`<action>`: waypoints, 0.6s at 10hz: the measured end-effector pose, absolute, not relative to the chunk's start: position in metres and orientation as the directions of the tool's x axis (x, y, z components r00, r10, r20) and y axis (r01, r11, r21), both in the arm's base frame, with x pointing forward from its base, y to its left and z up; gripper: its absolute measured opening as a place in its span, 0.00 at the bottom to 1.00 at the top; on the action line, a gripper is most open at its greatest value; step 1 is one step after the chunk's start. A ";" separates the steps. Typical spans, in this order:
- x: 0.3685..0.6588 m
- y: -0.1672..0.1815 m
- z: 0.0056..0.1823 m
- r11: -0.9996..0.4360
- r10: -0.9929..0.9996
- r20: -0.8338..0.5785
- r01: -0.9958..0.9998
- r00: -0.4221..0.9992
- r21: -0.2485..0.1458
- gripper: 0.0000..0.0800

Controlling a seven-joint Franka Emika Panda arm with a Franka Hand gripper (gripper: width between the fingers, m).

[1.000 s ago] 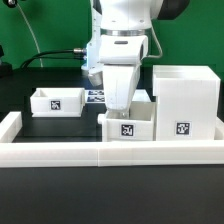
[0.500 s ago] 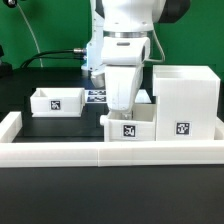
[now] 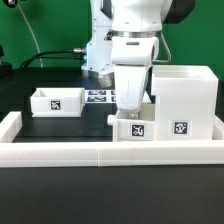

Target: Assemble drawer

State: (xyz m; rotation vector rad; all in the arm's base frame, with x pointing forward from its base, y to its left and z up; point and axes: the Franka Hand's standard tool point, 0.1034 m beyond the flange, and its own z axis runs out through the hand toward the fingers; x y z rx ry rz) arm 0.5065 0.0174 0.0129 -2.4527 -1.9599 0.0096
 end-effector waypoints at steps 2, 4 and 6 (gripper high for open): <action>0.506 0.017 0.013 -0.222 0.975 -0.004 0.975 0.222 -0.006 0.05; 0.507 0.020 0.012 -0.248 0.969 -0.002 0.969 0.248 -0.006 0.05; 0.509 0.021 0.013 -0.267 0.964 -0.004 0.964 0.267 -0.011 0.05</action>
Offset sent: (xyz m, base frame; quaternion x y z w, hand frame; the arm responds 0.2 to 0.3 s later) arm 0.0036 0.0172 -0.0045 -0.0029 0.0112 0.0191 0.9997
